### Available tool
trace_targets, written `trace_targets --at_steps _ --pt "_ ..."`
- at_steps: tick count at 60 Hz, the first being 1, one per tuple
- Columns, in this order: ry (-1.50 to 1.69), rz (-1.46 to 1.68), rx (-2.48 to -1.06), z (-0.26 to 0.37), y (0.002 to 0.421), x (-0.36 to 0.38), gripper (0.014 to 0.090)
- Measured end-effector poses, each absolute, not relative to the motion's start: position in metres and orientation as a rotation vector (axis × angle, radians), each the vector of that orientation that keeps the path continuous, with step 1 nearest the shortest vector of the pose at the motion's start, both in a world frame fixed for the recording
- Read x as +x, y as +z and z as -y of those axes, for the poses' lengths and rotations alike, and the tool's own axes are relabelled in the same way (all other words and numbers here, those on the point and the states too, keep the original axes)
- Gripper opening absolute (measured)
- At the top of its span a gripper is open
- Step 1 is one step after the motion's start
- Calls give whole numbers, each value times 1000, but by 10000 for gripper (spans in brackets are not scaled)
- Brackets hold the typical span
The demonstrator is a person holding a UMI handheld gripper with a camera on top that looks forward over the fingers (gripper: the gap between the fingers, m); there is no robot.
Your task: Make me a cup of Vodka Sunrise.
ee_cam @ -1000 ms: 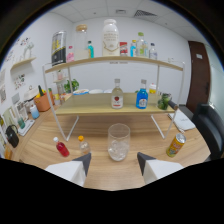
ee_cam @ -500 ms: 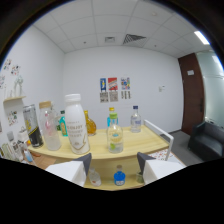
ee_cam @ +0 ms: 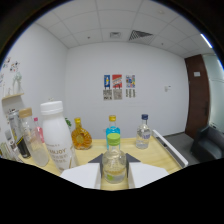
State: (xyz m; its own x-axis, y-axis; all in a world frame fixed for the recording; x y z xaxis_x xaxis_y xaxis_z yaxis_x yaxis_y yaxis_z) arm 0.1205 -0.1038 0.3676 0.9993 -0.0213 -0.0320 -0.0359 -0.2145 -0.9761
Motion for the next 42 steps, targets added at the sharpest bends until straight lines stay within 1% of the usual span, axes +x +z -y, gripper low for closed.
trace_targets --at_steps 9,16,23,26,30,39,42 --pt "-6 -13 -1747 113 380 123 360" --pt "43 14 -1709 135 397 116 357" --pt "69 1 -1694 167 391 118 356" --pt "64 -13 -1699 181 378 122 354" --pt "67 -24 -1733 196 346 124 354" --pt "69 -68 -1866 215 248 129 354" --pt "83 -91 -1892 219 220 129 354"
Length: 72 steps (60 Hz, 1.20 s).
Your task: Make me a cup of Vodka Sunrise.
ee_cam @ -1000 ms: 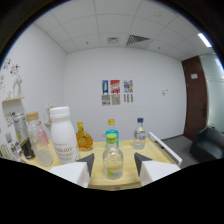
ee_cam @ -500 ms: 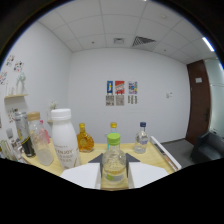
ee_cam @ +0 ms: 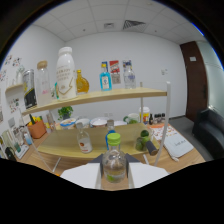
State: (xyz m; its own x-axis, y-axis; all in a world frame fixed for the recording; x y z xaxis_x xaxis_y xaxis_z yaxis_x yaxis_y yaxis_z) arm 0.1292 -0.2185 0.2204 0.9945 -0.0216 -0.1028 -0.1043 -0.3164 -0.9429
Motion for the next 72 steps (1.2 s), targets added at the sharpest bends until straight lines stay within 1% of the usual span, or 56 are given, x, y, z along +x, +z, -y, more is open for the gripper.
trace_targets --at_steps 6,12,24,37,45,52,57,64,67,72 --pt "78 -112 -1950 223 175 131 355" --pt "40 -78 -1981 223 153 130 355" --pt "-145 156 -1975 217 153 126 354" --pt "-561 578 -1913 210 159 137 353" --pt "-852 888 -1832 207 165 143 352" --pt "-1081 1156 -1709 201 174 142 351" --pt "-1224 1341 -1601 195 178 137 351" --pt "-1387 1600 -1456 194 172 132 353" --pt "-1441 1683 -1371 191 173 127 354" --pt "-1513 1793 -1270 192 174 122 352"
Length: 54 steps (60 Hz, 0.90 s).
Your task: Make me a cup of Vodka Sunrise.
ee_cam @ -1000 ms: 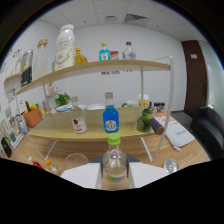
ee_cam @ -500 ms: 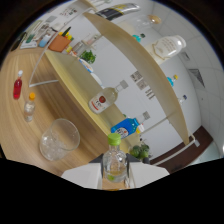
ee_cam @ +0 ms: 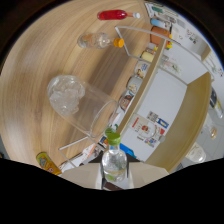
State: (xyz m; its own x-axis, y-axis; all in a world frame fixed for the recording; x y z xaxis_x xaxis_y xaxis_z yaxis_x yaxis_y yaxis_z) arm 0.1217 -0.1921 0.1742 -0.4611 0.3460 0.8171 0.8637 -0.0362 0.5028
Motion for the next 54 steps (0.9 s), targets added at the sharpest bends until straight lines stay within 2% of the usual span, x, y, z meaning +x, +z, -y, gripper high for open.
trace_targets --at_steps 5,13,20,31,41,46,54 --pt "-1549 1837 -1230 190 176 118 353" --pt "-1543 1831 -1245 191 176 115 353" --pt "-1448 1739 -1322 193 180 111 355" --pt "-963 1234 -1551 198 225 87 356" --pt "-405 700 -1643 201 263 90 357" --pt "-191 485 -1683 203 255 103 355" --pt "-17 276 -1790 201 201 129 355"
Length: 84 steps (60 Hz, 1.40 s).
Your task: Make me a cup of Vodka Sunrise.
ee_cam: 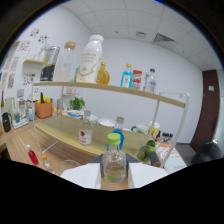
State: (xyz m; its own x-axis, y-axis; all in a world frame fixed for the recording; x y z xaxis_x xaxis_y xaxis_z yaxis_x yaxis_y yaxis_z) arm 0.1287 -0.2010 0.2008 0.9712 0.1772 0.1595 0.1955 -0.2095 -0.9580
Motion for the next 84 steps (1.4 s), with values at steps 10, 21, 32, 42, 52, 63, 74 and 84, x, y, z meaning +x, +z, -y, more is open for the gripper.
trace_targets --at_steps 10,21,32,42,52,63,74,84 --pt "69 135 -1933 197 119 147 354" --pt "130 53 -2034 193 62 149 354" --pt "117 57 -2122 194 32 146 354" --pt "109 31 -2157 196 23 147 361" --pt "85 34 -2174 204 21 147 371" --pt "56 9 -2187 215 28 150 519" --pt "-35 -35 -2165 235 70 159 866" --pt "-83 -50 -2130 268 122 147 860"
